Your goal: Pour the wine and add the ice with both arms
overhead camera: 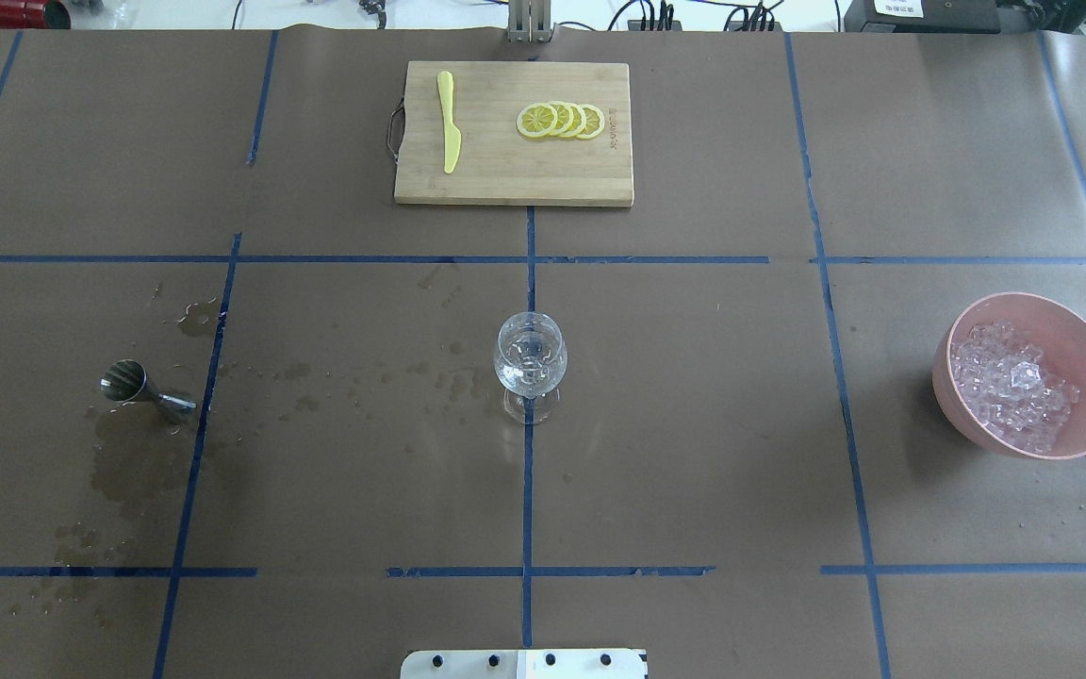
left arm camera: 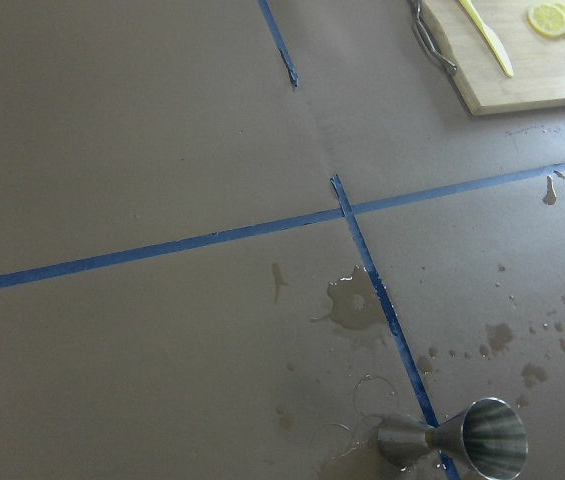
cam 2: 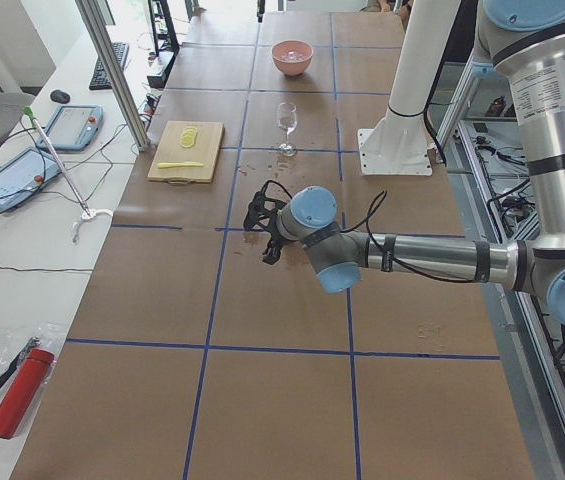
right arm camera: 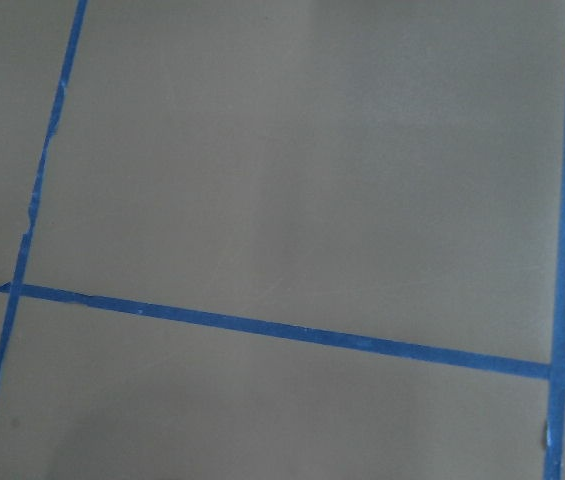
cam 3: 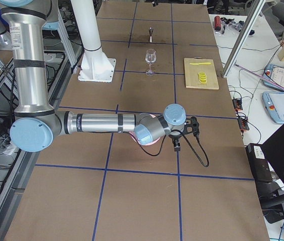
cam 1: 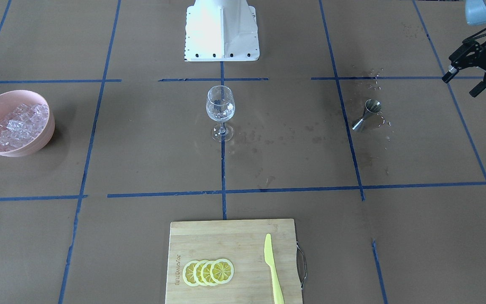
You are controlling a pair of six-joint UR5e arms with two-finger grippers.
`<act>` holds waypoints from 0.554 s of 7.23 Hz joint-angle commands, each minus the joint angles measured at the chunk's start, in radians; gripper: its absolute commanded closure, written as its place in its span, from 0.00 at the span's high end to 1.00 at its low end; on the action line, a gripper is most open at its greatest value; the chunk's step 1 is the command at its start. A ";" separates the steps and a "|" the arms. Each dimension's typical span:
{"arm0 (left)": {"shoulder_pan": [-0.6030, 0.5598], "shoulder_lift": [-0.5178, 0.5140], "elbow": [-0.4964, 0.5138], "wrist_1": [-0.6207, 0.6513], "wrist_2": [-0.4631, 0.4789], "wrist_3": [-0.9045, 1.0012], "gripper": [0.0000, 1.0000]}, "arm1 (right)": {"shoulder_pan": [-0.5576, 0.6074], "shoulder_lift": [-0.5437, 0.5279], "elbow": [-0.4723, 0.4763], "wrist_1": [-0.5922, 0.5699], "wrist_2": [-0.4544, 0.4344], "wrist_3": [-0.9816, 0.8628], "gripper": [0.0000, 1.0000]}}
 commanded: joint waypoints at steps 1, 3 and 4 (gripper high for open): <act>-0.008 0.001 0.026 0.009 0.062 0.006 1.00 | -0.088 -0.122 0.175 0.000 -0.042 0.180 1.00; -0.005 0.004 0.028 0.009 0.130 0.006 1.00 | -0.161 -0.216 0.260 0.001 -0.052 0.308 1.00; -0.005 0.006 0.026 0.009 0.132 0.006 1.00 | -0.221 -0.215 0.277 0.011 -0.067 0.447 1.00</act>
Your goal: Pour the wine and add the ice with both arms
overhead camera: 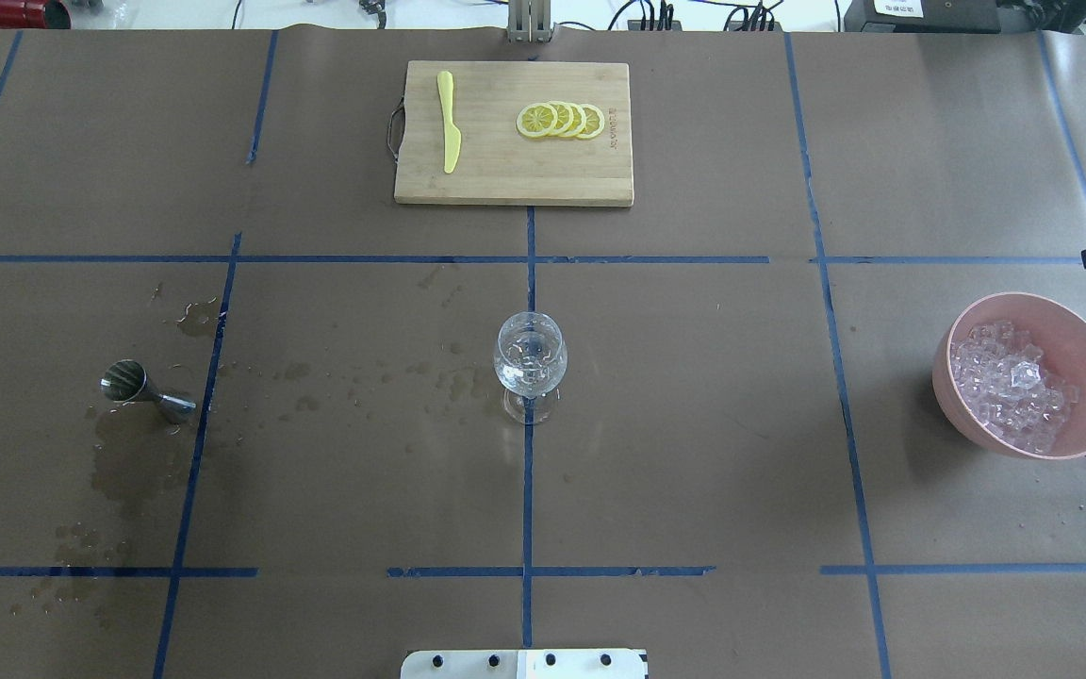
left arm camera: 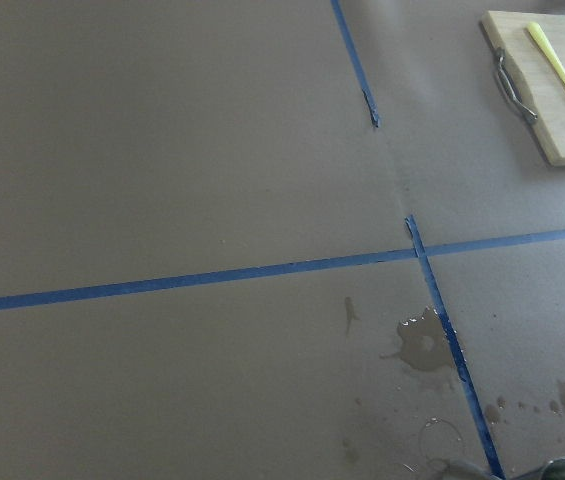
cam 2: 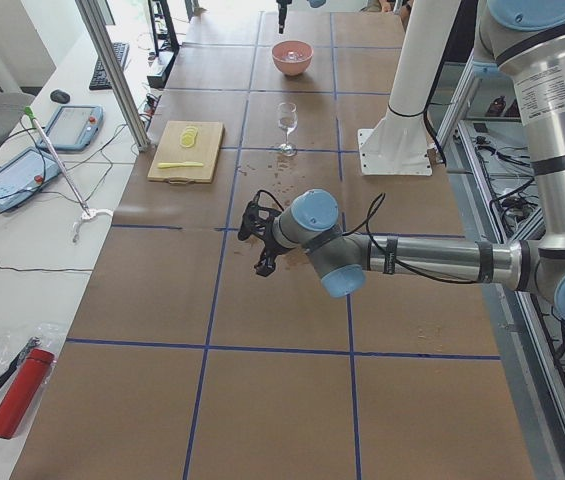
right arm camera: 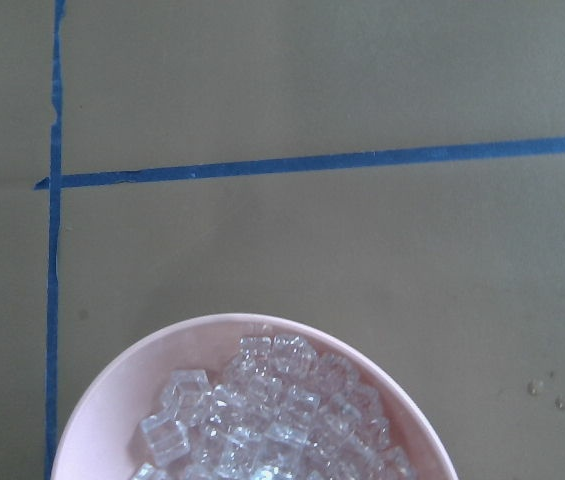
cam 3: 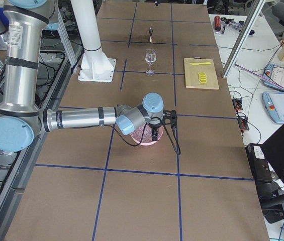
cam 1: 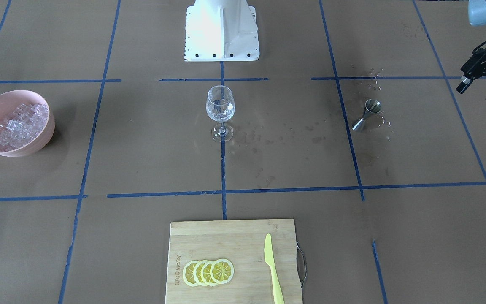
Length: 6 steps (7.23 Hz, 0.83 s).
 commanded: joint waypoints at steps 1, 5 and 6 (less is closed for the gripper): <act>0.000 0.000 -0.005 0.000 0.010 -0.004 1.00 | -0.113 -0.035 0.034 0.012 -0.070 0.196 1.00; 0.000 0.000 -0.011 0.000 0.011 -0.009 1.00 | -0.183 -0.032 0.026 0.010 -0.085 0.256 1.00; 0.000 0.000 -0.011 -0.001 0.011 -0.009 1.00 | -0.195 -0.029 0.025 0.010 -0.097 0.258 0.99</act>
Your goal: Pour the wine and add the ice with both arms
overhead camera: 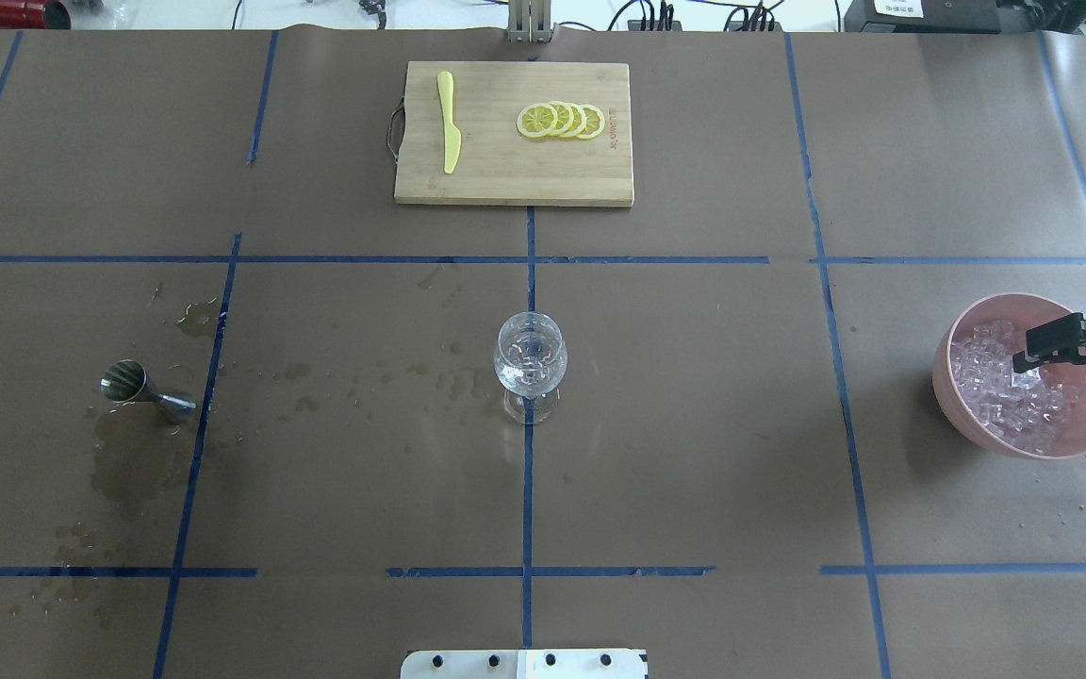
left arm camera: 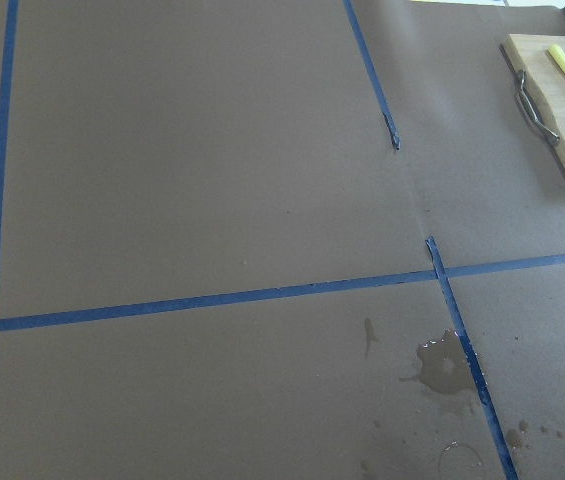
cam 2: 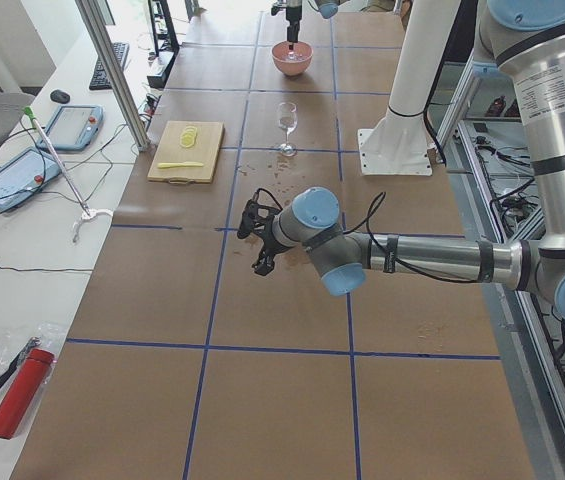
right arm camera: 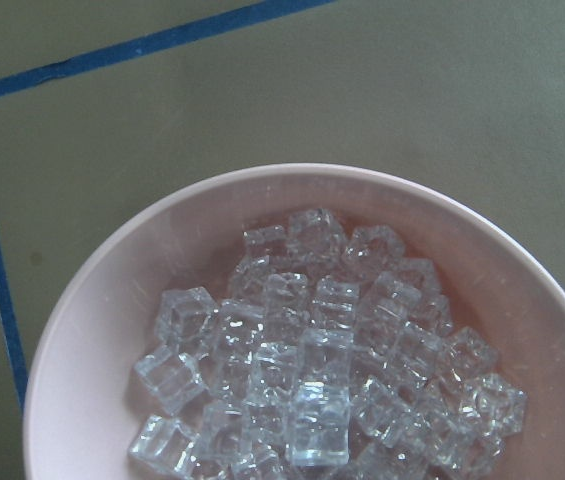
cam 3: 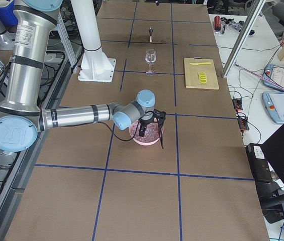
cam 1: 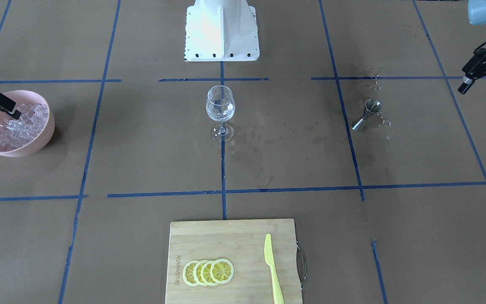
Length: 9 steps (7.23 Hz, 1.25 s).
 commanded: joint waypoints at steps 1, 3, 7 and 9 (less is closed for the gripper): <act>0.000 0.000 -0.001 -0.001 0.000 0.000 1.00 | -0.033 0.007 -0.004 -0.002 -0.027 0.022 0.96; 0.000 0.000 0.003 -0.001 0.000 0.000 1.00 | -0.041 0.062 -0.062 0.000 -0.044 0.021 0.90; 0.000 -0.003 0.003 -0.001 0.000 -0.005 1.00 | -0.036 0.044 -0.064 0.000 -0.055 0.019 0.00; 0.000 -0.006 0.004 -0.001 0.002 -0.006 1.00 | -0.030 0.045 -0.028 -0.008 -0.046 0.019 0.00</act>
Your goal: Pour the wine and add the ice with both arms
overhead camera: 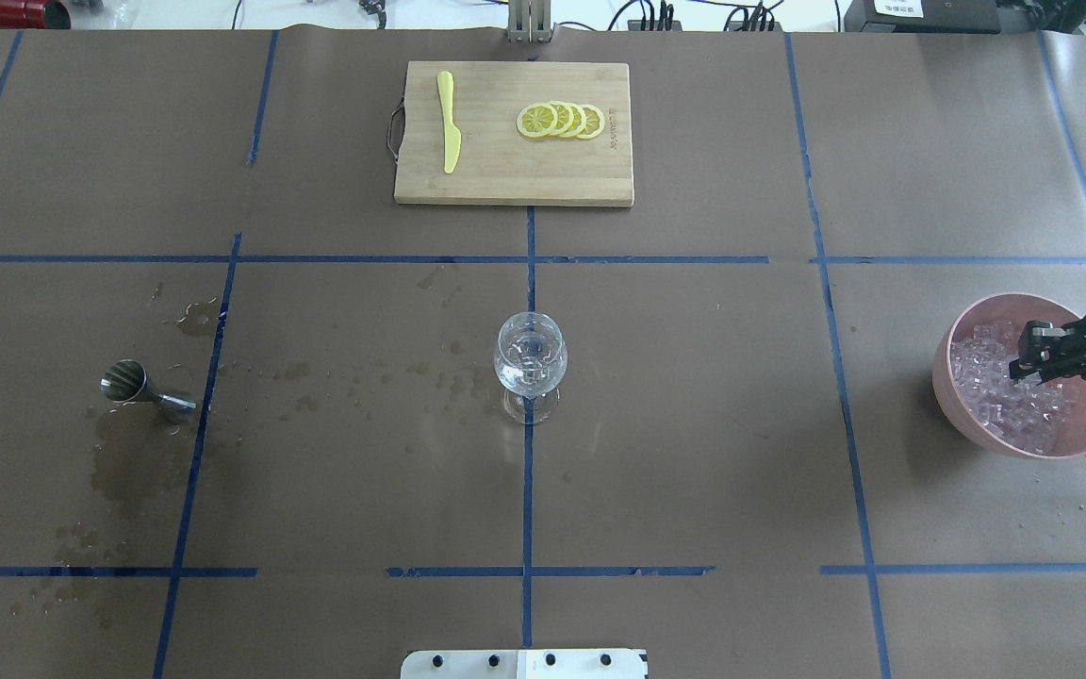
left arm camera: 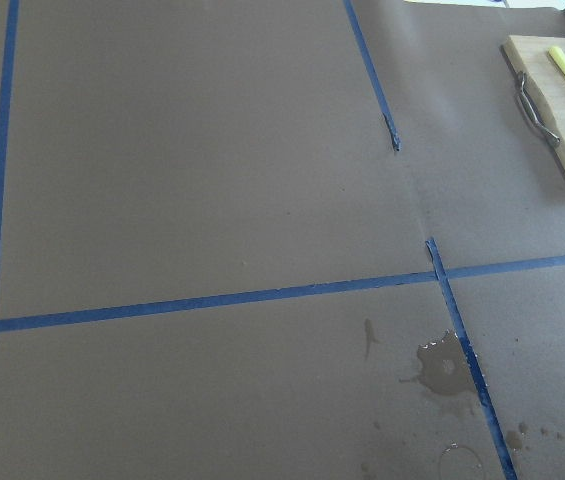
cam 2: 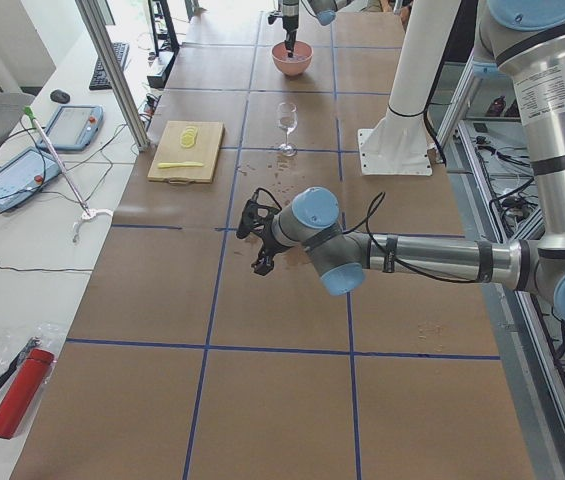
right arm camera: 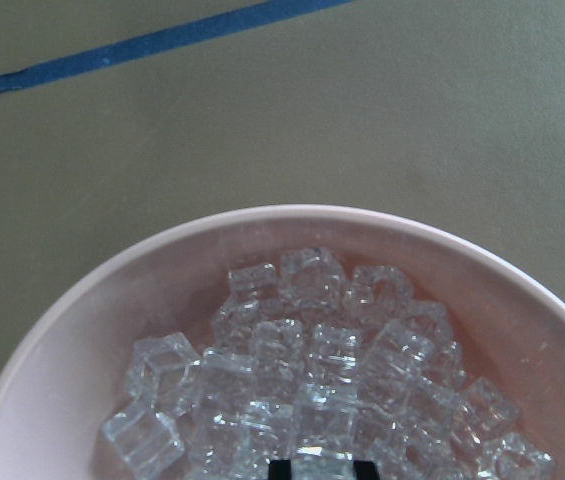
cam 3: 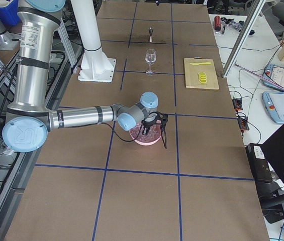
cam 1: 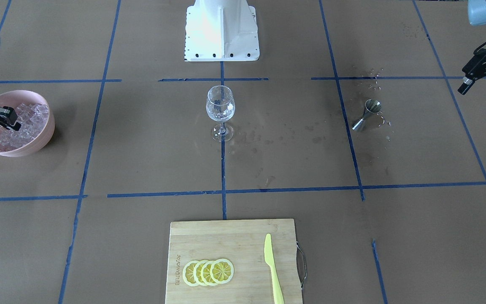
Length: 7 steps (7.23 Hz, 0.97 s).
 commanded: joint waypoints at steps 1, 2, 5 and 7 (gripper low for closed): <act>0.000 -0.001 0.000 0.002 0.000 -0.001 1.00 | 0.052 0.002 0.106 -0.044 0.027 0.000 0.00; 0.000 -0.001 -0.002 0.002 0.000 -0.001 1.00 | 0.103 0.022 0.239 -0.148 0.068 0.001 0.00; 0.000 0.000 -0.003 -0.001 -0.001 0.001 1.00 | -0.014 0.365 0.324 -0.252 0.050 0.456 0.00; 0.000 0.000 0.000 -0.002 0.000 0.001 1.00 | -0.279 0.622 0.311 -0.341 -0.163 0.758 0.00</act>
